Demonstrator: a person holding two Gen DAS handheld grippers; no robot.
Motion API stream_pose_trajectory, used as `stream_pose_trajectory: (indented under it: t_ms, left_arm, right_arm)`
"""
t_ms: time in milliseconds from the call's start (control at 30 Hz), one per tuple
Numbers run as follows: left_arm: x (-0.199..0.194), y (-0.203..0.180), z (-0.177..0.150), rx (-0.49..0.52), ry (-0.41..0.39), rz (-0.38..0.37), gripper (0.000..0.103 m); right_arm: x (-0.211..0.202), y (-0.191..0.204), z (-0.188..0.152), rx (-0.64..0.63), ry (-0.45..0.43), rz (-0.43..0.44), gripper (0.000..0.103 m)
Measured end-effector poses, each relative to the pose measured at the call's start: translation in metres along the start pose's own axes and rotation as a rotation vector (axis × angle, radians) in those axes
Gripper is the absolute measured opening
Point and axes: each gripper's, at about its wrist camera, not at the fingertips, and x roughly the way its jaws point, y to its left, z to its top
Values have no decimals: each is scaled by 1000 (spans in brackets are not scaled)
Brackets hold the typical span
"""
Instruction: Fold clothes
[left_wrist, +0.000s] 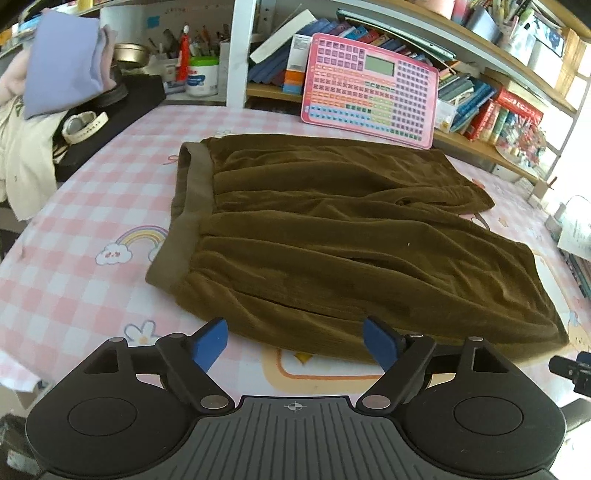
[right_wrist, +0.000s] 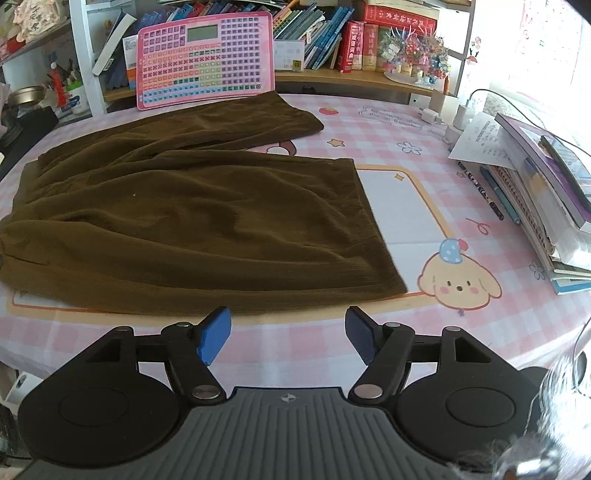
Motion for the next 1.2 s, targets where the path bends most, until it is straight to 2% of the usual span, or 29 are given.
stream_pose_trajectory:
  t_ms: [233,433,700,933,1100,1200]
  left_arm:
    - [3,22,7,19,0,-52,84]
    - [2,38,8,-13,-6,-137,84]
    - [6,57,15,-74,-7,-179,84]
    - [17,62,37,-89,-10,-169,84]
    - [25,61,66,-80,-47,-94,84]
    - [33,58,85,-76,-65,-22,84]
  right_arm:
    - [-6,35,1,-19,-14,-32,67]
    - [-9,57,8,-63,-24,-46,69]
    - [-9,82,27,-157,-51,10,77]
    - [3,70,64,-164,-49,92,77]
    - [25,50,114,-264,-86,170,78]
    - [50,34,152,-334,-102,237,79]
